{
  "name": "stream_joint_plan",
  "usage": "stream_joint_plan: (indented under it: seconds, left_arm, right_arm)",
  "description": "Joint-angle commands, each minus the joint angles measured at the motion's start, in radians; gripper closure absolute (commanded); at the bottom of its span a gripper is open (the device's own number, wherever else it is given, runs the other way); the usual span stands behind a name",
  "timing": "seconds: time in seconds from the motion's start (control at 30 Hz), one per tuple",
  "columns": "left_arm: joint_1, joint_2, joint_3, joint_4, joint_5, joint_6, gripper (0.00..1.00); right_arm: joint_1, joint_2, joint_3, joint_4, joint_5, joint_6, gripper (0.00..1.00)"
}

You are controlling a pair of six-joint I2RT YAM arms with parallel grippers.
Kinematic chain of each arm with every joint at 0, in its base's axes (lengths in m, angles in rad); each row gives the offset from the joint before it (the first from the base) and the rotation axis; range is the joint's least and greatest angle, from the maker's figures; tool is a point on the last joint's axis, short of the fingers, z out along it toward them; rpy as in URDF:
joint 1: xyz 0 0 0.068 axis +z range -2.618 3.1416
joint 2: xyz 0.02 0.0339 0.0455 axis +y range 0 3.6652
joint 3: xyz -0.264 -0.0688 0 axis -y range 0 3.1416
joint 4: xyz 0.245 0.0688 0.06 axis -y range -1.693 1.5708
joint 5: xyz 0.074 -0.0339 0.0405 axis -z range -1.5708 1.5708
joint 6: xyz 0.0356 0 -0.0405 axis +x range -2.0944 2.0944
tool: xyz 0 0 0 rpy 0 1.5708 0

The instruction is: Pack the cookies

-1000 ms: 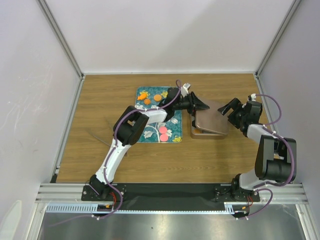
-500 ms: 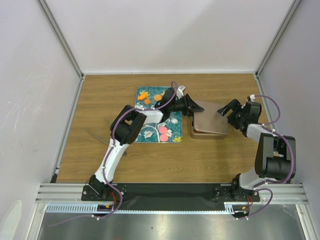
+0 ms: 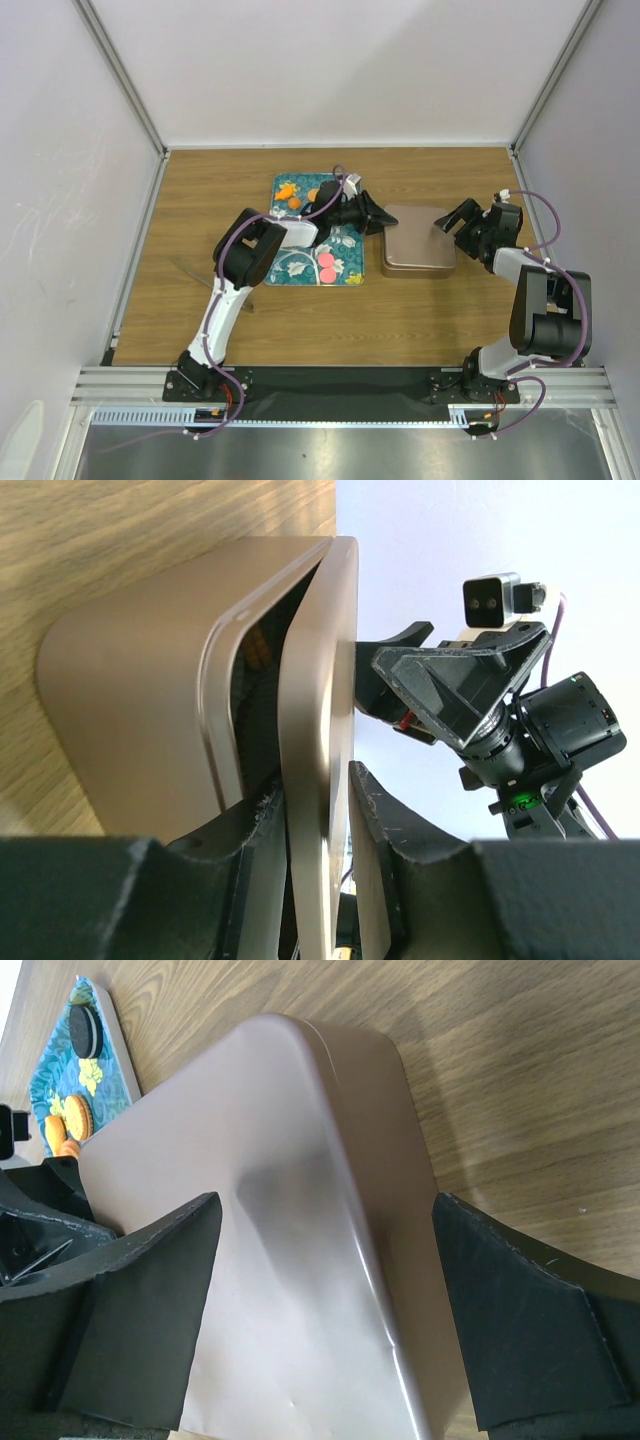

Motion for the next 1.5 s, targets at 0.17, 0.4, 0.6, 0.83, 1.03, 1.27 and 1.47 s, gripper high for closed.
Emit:
stream_joint_plan:
  seconds: [0.17,0.4,0.6,0.83,1.03,1.27,1.47]
  left_arm:
    - [0.028,-0.115,-0.046,0.009,0.016,0.075,0.66]
    - [0.041,-0.135,-0.081,-0.009,0.013,0.097,0.67]
    - [0.051,-0.153,-0.106,-0.034,0.006,0.118,0.67]
    - [0.054,-0.182,-0.112,-0.118,-0.017,0.186,0.62]
    - [0.057,-0.198,-0.116,-0.166,-0.030,0.221,0.59]
    - [0.052,-0.227,-0.127,-0.209,-0.037,0.272,0.56]
    - [0.028,-0.258,-0.127,-0.248,-0.049,0.331,0.54]
  right_arm:
    - [-0.005,0.004,0.015,0.016,0.000,-0.020,0.09]
    - [0.003,0.001,0.018,0.007,0.013,-0.027,0.10]
    - [0.024,-0.006,0.027,-0.016,0.045,-0.043,0.10]
    - [0.044,-0.015,0.032,-0.036,0.077,-0.060,0.10]
    - [0.049,-0.015,0.038,-0.045,0.085,-0.065,0.10]
    - [0.063,-0.019,0.044,-0.056,0.108,-0.074,0.10]
    - [0.104,-0.027,0.059,-0.083,0.157,-0.100,0.10]
